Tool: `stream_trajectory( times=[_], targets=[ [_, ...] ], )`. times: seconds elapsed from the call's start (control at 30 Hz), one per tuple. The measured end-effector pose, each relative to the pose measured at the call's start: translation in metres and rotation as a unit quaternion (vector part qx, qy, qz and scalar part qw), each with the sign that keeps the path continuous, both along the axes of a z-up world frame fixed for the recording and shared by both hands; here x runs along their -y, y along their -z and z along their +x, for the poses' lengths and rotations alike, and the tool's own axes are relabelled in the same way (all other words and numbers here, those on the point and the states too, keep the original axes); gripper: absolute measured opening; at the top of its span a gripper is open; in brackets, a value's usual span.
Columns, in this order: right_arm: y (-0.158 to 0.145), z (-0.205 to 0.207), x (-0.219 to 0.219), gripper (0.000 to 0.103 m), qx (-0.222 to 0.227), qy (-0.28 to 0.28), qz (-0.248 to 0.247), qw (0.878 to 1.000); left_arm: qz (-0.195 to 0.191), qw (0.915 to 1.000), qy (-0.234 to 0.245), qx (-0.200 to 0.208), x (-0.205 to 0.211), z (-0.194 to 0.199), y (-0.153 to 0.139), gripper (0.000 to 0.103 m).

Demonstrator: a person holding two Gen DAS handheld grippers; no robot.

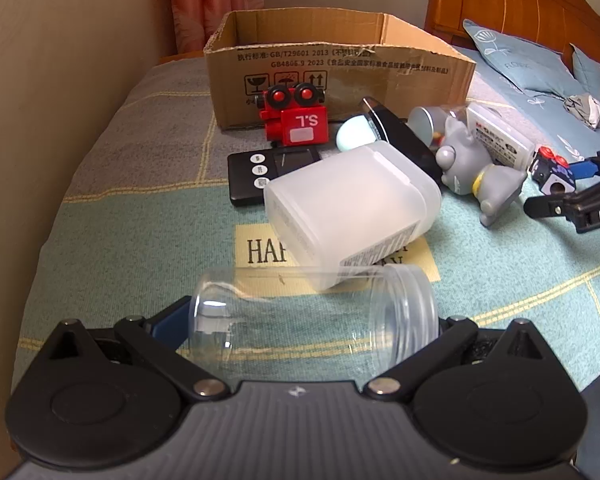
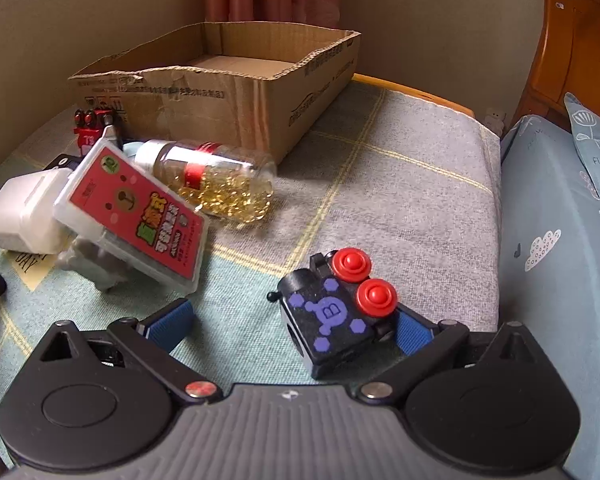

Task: Organize rigid objects
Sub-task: 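Close the right tool on the black cube with red buttons, then carry the clear jar into the cardboard box and release it while the right tool carries the cube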

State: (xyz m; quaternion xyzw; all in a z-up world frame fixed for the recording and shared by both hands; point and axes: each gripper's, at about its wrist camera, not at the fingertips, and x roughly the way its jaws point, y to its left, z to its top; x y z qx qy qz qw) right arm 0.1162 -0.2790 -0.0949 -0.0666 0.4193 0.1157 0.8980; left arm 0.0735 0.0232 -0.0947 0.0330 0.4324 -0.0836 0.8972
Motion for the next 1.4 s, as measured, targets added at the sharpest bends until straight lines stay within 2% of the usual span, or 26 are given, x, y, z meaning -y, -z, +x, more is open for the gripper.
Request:
stream_trajectory(
  times=[0.1,0.57,0.9,0.97,1.03,1.1,1.23,1.4],
  targets=[
    [0.000,-0.012,-0.010,0.103,-0.003,-0.023,-0.002,1.000,0.000,1.0000,0.000,0.000,0.000,0.000,0.000,0.103],
    [0.000,0.002,0.006,0.102,0.008,-0.007,-0.009,1.000,-0.015,0.9999,-0.005,-0.007,-0.002,-0.010,-0.008,0.102],
    [-0.006,0.000,0.002,0.078,0.015,-0.016,-0.010,1.000,0.002,0.9998,-0.010,0.016,0.000,-0.013,-0.016,0.099],
    [-0.007,-0.001,0.001,0.072,0.017,-0.015,-0.015,1.000,0.001,0.9998,-0.010,0.018,-0.001,-0.012,-0.016,0.092],
    [-0.009,-0.002,0.001,0.062,0.017,-0.012,-0.014,1.000,0.000,0.9998,-0.009,0.016,-0.002,-0.011,-0.016,0.090],
    [-0.010,-0.003,0.002,0.057,0.014,-0.005,-0.014,1.000,0.000,0.9999,-0.007,0.015,-0.002,-0.011,-0.017,0.090],
    [-0.013,-0.004,0.001,0.055,0.006,0.013,-0.018,1.000,0.007,0.9998,0.001,0.016,-0.002,-0.010,-0.019,0.090],
    [-0.022,-0.011,-0.001,0.055,0.010,0.011,-0.020,1.000,0.008,0.9997,0.016,0.018,-0.004,-0.009,-0.029,0.090]
  ],
)
